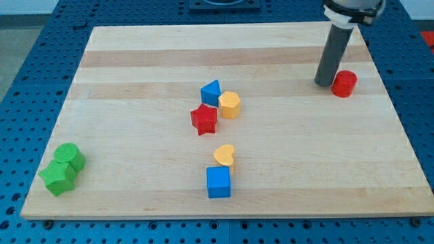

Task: Push the red star right a bit

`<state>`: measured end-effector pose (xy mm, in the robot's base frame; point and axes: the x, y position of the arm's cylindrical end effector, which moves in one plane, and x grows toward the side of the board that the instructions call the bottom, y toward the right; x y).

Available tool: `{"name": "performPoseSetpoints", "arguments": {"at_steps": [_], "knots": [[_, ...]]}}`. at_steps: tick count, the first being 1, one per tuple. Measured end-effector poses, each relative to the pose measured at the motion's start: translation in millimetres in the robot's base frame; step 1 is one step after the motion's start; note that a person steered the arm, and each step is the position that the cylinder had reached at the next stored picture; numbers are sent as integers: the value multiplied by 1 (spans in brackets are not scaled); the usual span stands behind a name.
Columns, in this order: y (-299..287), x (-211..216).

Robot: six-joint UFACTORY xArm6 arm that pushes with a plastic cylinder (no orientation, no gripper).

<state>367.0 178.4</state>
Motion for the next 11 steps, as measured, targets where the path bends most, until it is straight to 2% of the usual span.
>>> {"name": "performPoseSetpoints", "arguments": {"at_steps": [1, 2, 3, 4, 5, 7, 11], "knots": [[-38, -47], [-116, -75], [-213, -76], [-258, -76], [-272, -47], [-283, 70], [-228, 114]]}}
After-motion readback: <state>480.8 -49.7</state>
